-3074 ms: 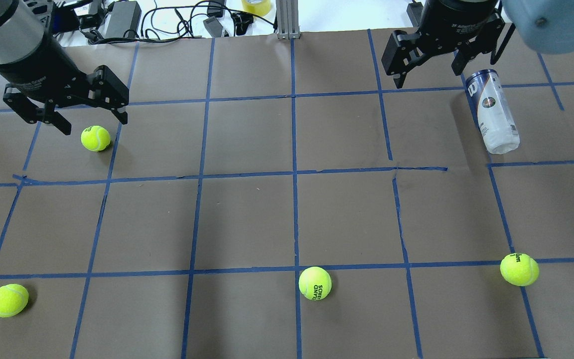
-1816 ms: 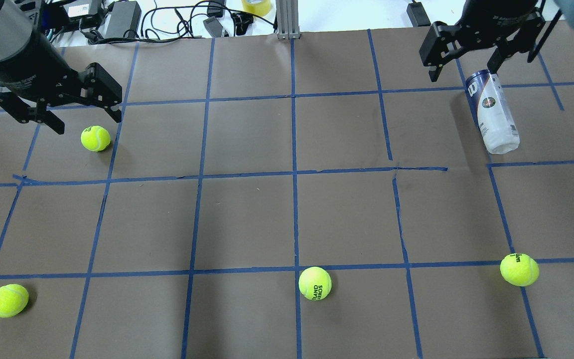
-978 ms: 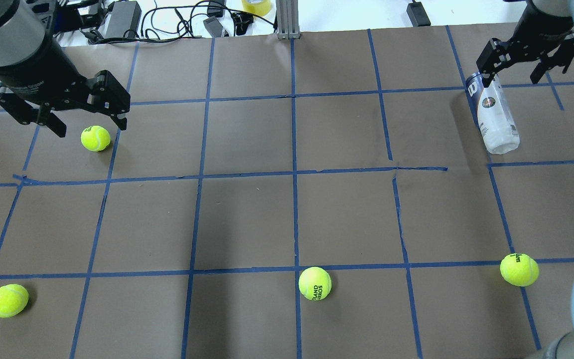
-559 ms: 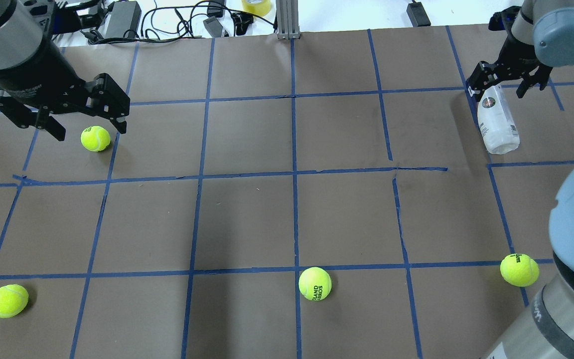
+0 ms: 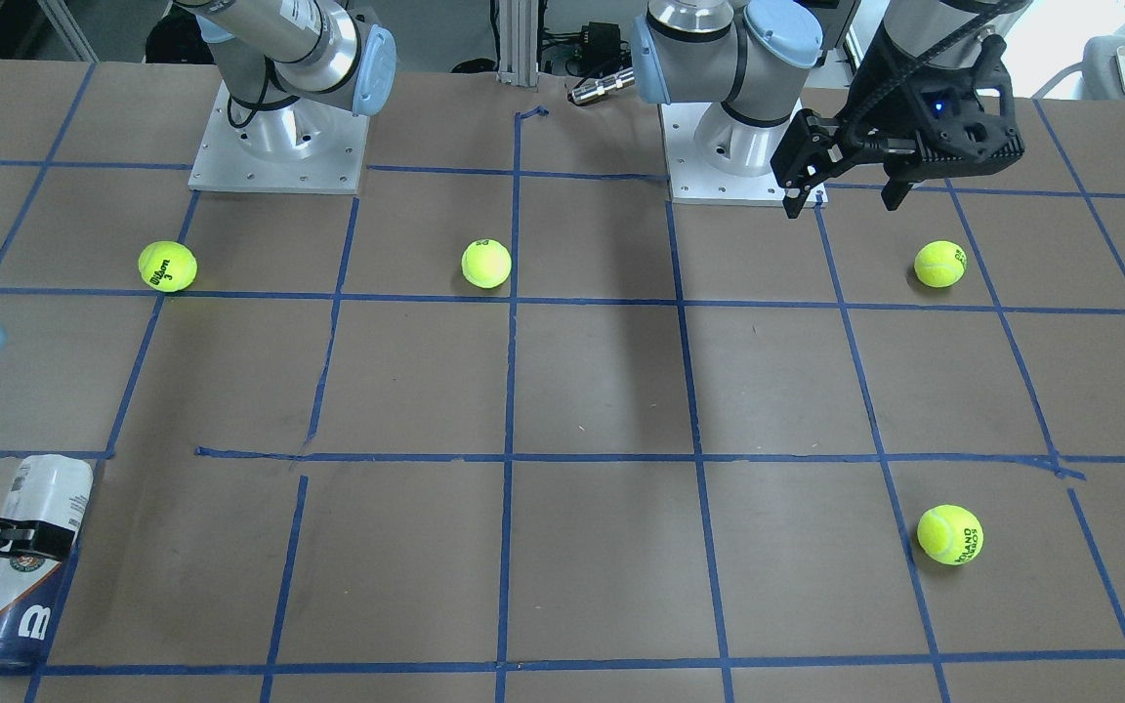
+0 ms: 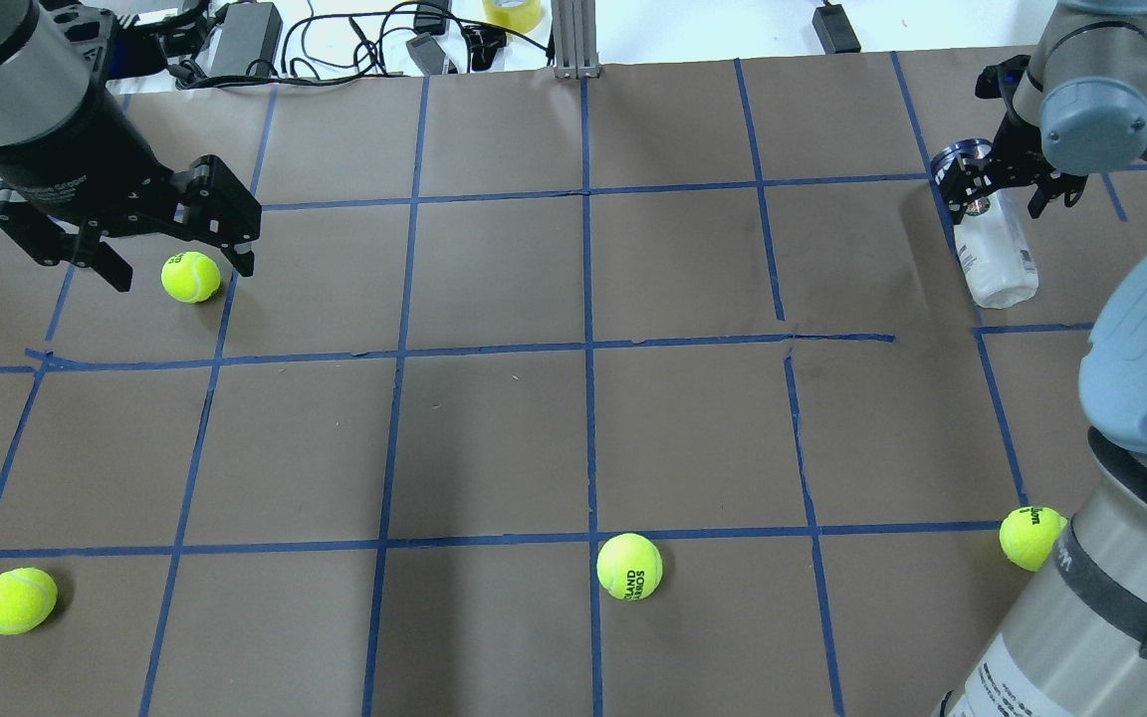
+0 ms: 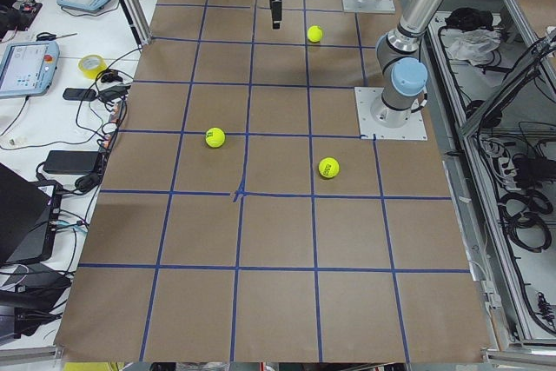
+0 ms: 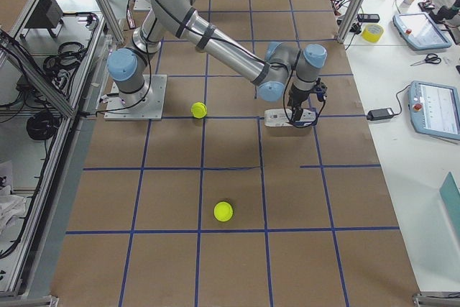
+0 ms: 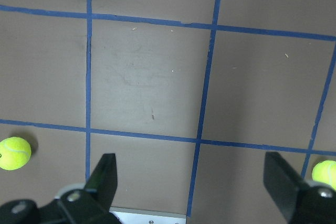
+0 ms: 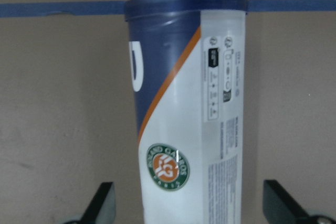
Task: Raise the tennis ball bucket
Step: 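Close the right gripper around the upper part of the tube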
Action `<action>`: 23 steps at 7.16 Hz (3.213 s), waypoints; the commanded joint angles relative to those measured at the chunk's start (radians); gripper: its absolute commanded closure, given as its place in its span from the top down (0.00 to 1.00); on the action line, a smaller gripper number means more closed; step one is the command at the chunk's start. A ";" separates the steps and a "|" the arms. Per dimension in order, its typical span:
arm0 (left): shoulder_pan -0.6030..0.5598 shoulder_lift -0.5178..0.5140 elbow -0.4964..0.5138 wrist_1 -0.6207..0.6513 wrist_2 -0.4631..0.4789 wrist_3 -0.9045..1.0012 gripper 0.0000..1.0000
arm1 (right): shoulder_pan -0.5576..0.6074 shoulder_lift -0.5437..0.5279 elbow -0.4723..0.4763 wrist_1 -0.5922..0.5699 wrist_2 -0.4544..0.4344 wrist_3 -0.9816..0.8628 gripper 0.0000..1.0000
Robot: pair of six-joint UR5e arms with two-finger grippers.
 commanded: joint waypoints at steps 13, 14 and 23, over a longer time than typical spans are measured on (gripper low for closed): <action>0.003 -0.001 0.000 -0.003 0.009 -0.003 1.00 | -0.004 0.049 0.006 -0.008 0.011 0.002 0.99; 0.003 -0.001 0.000 -0.003 0.009 -0.002 1.00 | -0.004 0.049 0.004 -0.019 0.024 0.002 0.93; 0.016 0.002 0.000 -0.009 0.010 -0.002 1.00 | 0.012 0.010 -0.008 0.003 0.032 -0.032 0.71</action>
